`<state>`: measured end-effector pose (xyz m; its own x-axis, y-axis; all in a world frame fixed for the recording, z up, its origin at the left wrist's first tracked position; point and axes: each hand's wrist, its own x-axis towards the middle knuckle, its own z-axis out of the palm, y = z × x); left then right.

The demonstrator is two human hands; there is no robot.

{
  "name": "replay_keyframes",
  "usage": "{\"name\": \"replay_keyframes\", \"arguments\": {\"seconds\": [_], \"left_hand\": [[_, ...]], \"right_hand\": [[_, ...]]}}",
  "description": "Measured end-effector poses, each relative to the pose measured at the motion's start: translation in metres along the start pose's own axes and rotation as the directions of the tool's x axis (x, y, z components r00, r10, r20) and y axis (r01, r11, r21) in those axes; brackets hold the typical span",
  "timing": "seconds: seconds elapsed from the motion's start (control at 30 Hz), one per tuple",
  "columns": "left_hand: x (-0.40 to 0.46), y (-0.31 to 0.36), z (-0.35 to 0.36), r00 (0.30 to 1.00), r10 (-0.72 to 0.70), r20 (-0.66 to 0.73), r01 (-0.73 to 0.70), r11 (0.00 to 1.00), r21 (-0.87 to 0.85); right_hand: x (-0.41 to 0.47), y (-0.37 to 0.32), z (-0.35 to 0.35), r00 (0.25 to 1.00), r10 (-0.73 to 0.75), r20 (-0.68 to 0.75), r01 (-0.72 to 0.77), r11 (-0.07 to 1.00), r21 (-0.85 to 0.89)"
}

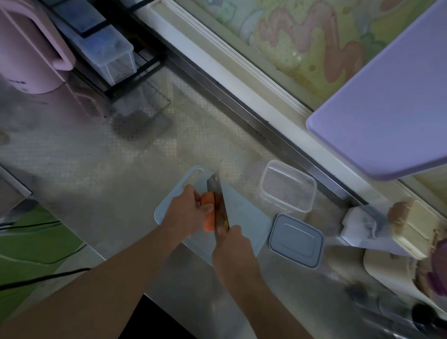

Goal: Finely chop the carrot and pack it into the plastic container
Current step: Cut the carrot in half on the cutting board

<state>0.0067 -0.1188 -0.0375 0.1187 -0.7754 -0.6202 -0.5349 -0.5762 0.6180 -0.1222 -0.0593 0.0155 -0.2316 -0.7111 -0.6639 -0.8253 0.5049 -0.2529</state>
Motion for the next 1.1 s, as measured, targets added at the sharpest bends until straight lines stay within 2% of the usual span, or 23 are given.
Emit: {"name": "replay_keyframes", "arguments": {"seconds": [0.13, 0.33, 0.4, 0.5, 0.57, 0.67, 0.8, 1.1], "left_hand": [[0.001, -0.001, 0.001, 0.998, -0.063, -0.027, 0.062, 0.998, -0.031], [-0.001, 0.003, 0.003, 0.996, -0.068, -0.053, 0.066, 0.997, -0.046], [-0.002, 0.005, 0.003, 0.997, -0.063, -0.053, 0.062, 0.998, -0.021], [-0.002, 0.005, 0.005, 0.997, -0.066, -0.05, 0.064, 0.997, -0.04], [-0.001, 0.003, 0.005, 0.997, -0.06, -0.042, 0.058, 0.997, -0.04], [0.001, 0.0, 0.006, 0.998, -0.062, -0.025, 0.061, 0.998, -0.025], [0.002, -0.003, 0.004, 0.998, -0.064, 0.005, 0.064, 0.998, -0.019], [-0.003, -0.005, 0.003, 1.0, -0.008, 0.007, 0.008, 1.0, -0.027]], "right_hand": [[-0.002, 0.001, -0.005, 0.995, -0.061, 0.077, 0.054, 0.994, 0.098], [-0.005, 0.004, -0.012, 0.992, -0.024, 0.122, -0.012, 0.959, 0.284], [-0.002, 0.002, -0.014, 0.986, 0.023, 0.166, -0.083, 0.929, 0.361], [0.0, 0.002, -0.012, 0.956, 0.175, 0.235, -0.266, 0.856, 0.443], [0.003, 0.003, -0.01, 0.946, 0.209, 0.248, -0.306, 0.828, 0.469], [0.005, 0.007, -0.002, 0.961, 0.187, 0.204, -0.262, 0.85, 0.456], [-0.001, 0.01, 0.007, 0.99, 0.094, 0.106, -0.126, 0.923, 0.362], [-0.002, 0.011, 0.023, 0.996, 0.084, 0.024, -0.087, 0.916, 0.391]]}}
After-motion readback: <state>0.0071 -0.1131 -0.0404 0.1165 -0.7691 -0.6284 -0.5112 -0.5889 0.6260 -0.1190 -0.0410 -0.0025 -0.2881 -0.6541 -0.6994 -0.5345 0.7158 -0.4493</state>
